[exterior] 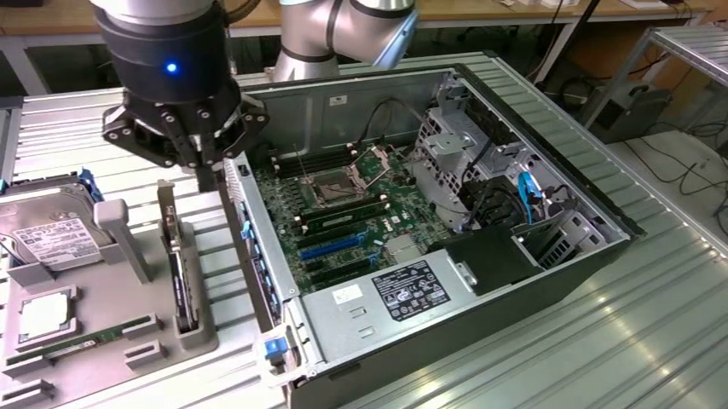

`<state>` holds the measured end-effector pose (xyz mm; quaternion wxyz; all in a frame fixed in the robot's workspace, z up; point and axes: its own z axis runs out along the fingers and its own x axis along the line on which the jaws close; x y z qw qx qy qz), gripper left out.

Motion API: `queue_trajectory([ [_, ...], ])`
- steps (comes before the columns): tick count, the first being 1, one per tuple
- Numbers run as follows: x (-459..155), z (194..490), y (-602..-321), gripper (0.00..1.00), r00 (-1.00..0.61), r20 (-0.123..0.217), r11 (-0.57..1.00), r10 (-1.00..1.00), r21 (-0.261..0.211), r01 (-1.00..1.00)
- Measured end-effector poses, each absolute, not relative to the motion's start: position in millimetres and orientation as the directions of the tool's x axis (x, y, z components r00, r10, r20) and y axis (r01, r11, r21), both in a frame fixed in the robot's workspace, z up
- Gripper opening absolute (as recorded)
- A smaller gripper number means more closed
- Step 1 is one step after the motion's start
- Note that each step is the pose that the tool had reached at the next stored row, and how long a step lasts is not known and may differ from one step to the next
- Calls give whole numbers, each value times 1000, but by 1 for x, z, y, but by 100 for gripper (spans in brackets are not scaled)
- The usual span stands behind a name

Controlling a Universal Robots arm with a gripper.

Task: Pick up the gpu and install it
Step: 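Reach for the gpu, then pick up the gpu and move the gpu toward the slot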

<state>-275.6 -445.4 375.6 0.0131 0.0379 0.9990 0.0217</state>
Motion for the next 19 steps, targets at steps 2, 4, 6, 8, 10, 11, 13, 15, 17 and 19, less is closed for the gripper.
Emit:
queue_trajectory([
  [2,-286,372,-447,11,-997,-25,996,76,44,75],
  [4,-295,369,-448,11,-997,-24,996,76,44,75],
  [6,-305,364,-449,11,-997,-25,996,76,44,75],
  [8,-315,361,-451,11,-997,-25,996,76,44,75],
  [10,-316,361,-452,11,-997,-25,996,76,44,75],
  [11,-316,361,-452,11,-997,-25,996,76,44,75],
  [13,-316,361,-452,11,-997,-25,996,76,44,75],
  [15,-316,361,-452,11,-997,-25,996,76,44,75],
  [17,-316,361,-452,11,-997,-25,996,76,44,75],
  [19,-316,361,-452,36,-997,-25,996,76,44,75],
])
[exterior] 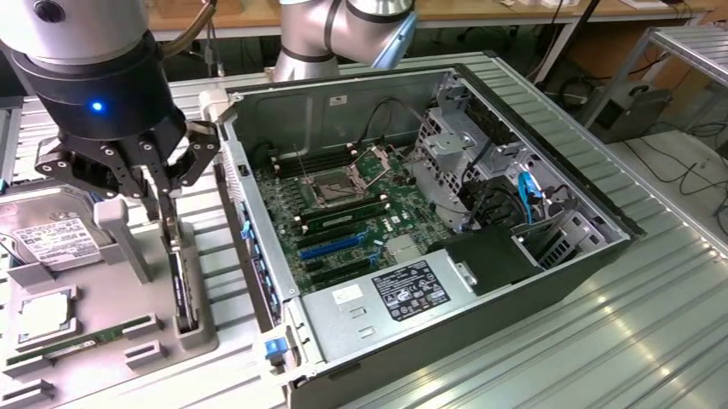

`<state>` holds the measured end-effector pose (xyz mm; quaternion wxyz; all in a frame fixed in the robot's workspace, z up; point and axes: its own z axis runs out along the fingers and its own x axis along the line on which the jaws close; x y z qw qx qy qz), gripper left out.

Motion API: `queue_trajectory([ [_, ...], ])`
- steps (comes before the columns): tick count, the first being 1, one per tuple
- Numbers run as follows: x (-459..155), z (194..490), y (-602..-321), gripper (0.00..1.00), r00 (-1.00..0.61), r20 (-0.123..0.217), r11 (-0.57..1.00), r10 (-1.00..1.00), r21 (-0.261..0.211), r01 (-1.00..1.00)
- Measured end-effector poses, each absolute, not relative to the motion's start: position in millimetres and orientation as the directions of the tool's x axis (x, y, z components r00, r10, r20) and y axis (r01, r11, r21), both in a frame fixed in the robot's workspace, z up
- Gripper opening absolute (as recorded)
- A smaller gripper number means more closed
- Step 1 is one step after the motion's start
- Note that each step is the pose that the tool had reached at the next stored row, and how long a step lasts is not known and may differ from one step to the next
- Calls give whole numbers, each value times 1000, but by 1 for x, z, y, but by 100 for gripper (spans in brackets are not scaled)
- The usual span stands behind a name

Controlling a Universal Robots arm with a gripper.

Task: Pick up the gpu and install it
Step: 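Pick up the gpu and move the gpu toward the slot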

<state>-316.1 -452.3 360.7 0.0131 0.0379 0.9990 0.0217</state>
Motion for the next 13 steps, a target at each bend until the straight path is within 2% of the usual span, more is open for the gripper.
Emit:
queue_trajectory([
  [1,-317,356,-452,48,-997,-25,996,76,43,75],
  [5,-321,305,-452,48,-997,-22,996,76,43,75],
  [13,-323,286,-452,48,-997,-19,996,76,42,75],
])
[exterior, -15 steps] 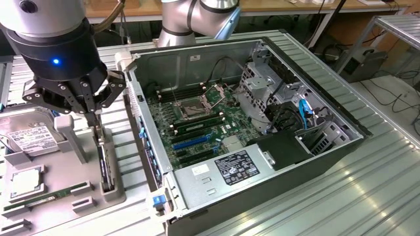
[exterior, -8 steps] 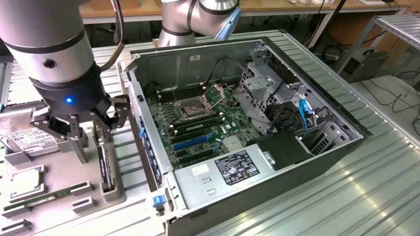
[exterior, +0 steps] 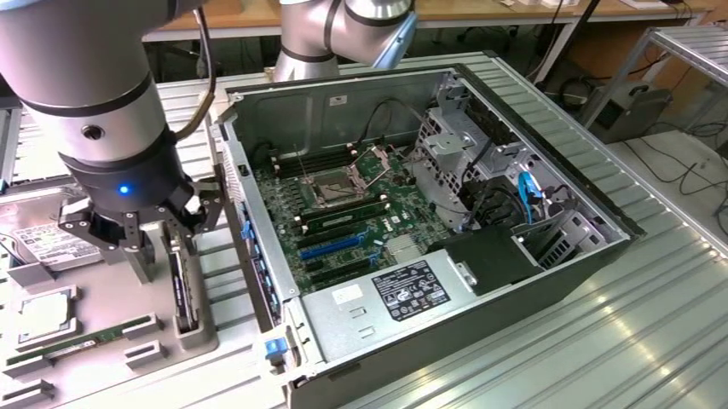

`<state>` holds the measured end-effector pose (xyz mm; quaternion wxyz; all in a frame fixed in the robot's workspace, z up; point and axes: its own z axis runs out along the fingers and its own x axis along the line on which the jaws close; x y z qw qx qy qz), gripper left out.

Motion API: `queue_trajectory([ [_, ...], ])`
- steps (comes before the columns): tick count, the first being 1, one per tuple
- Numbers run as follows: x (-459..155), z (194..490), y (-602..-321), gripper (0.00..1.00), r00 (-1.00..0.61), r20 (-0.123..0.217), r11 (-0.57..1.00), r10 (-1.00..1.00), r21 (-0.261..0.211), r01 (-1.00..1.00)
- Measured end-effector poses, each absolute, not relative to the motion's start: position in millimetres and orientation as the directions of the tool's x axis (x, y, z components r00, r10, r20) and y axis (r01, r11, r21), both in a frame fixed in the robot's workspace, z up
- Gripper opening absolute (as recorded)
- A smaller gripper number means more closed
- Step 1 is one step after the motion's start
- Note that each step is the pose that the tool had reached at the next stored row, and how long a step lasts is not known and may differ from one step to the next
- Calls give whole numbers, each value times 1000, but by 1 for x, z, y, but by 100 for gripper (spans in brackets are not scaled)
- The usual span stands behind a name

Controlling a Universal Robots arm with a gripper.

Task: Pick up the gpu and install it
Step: 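Pick up the gpu and move the gpu toward the slot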

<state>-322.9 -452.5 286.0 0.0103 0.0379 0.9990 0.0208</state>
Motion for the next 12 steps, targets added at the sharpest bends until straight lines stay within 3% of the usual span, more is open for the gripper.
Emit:
queue_trajectory([
  [12,-326,259,-452,48,-997,-12,996,76,42,76],
])
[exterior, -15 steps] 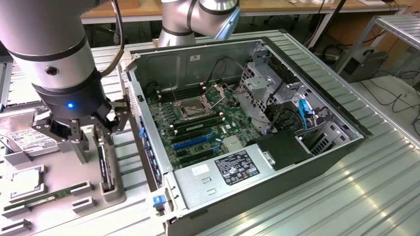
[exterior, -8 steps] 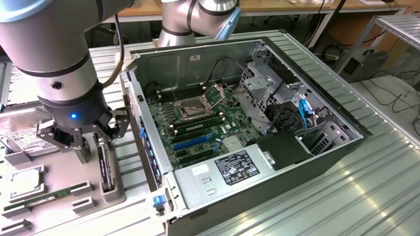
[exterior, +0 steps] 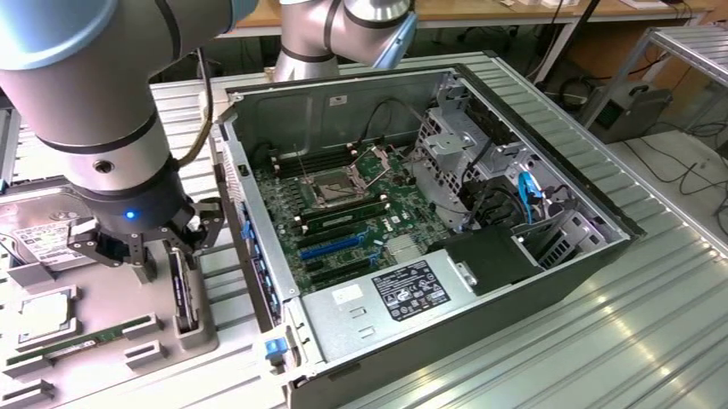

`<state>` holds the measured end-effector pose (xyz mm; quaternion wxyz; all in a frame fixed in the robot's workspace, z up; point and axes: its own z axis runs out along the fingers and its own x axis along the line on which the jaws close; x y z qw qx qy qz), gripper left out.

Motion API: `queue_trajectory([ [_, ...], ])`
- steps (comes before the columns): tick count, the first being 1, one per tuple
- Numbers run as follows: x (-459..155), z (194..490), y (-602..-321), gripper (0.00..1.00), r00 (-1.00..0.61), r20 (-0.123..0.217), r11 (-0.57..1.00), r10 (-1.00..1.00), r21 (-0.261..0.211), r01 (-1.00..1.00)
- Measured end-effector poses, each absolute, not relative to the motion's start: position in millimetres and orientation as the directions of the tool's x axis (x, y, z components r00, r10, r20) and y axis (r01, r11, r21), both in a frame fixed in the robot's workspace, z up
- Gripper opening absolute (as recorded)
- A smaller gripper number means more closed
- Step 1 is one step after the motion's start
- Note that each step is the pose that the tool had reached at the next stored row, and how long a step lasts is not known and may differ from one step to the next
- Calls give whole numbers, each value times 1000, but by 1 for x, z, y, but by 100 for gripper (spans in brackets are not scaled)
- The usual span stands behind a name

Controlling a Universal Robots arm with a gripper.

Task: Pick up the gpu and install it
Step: 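Pick up the gpu and move the gpu toward the slot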

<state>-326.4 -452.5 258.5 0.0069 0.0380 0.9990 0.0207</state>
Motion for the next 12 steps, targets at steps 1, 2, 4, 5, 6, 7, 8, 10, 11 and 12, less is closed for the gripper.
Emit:
queue_trajectory([
  [1,-327,256,-452,48,-997,-11,996,76,42,76],
  [2,-327,254,-452,48,-997,-10,996,76,42,76],
  [4,-328,251,-452,48,-997,-4,996,76,41,76],
  [5,-328,250,-452,48,-997,-1,996,76,41,76],
  [6,-328,249,-452,48,-997,2,996,76,41,76],
  [7,-328,248,-452,48,-997,5,996,76,41,76],
  [8,-327,247,-452,48,-997,6,996,76,41,76],
  [10,-328,247,-452,48,-997,6,996,76,44,76],
  [11,-328,247,-452,48,-997,6,996,76,46,76],
  [12,-327,246,-452,48,-997,5,996,76,47,76],
])
